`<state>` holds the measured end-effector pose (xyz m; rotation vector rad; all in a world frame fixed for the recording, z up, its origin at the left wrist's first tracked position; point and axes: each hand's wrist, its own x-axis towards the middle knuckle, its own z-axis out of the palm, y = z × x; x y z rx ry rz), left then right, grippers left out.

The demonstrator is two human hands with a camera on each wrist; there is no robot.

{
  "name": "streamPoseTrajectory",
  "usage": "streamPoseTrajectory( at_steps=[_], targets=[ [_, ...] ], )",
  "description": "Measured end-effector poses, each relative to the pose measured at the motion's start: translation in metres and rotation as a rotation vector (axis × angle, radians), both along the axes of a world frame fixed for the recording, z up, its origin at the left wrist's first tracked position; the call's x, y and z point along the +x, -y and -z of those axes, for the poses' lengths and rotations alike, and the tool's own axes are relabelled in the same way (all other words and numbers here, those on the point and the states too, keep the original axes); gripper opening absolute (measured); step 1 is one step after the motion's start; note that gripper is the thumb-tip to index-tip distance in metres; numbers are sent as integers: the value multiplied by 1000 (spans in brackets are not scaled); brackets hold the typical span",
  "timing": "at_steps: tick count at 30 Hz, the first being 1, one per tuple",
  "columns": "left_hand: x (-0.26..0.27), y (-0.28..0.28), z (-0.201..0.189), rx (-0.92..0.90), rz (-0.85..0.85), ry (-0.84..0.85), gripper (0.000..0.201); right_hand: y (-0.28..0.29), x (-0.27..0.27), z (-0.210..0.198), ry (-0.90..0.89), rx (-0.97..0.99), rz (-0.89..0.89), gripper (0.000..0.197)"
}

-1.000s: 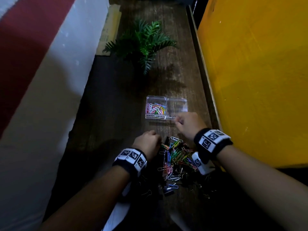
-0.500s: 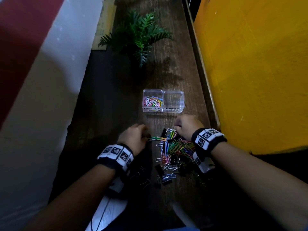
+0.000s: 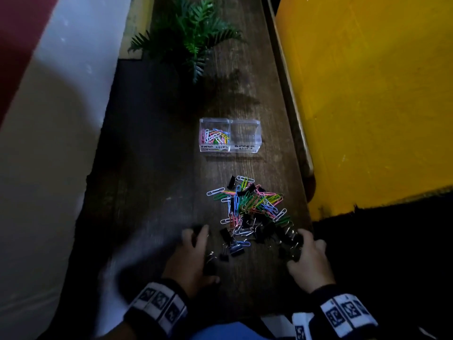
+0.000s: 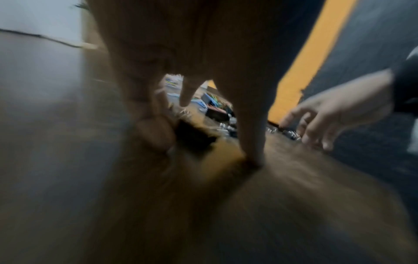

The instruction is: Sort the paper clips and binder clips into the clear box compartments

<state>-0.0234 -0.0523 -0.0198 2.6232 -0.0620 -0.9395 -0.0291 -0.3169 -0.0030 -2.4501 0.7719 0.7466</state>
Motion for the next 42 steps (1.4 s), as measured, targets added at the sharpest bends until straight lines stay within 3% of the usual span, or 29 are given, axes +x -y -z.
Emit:
streamPoseTrajectory(
  at_steps=[7,12,16,20,23,30,35,42],
  targets=[
    [41,19,-8,-60,3,174,79,-34,16,7,292,110,-60,55],
    [40,29,-16,-97,250,456,53,-39,11,4,438,44,-193,41],
    [21,39,-7,-39,468,457,47,-33,0,9,424,17,-280,29],
    [14,23,2,-16,484,451,28,-33,-5,8,456,65,-444,27],
    [14,14,2,-31,458,480,27,-45,-10,10,435,100,-605,36],
    [43,28,-14,-95,271,579,22,-54,-17,12,524,64,-622,30],
    [69,32,-8,-50,301,491,27,-69,-21,13,385,-39,-824,33],
    [80,25,1,22,343,426,27,-62,-23,18,360,-144,-749,25]
  ],
)
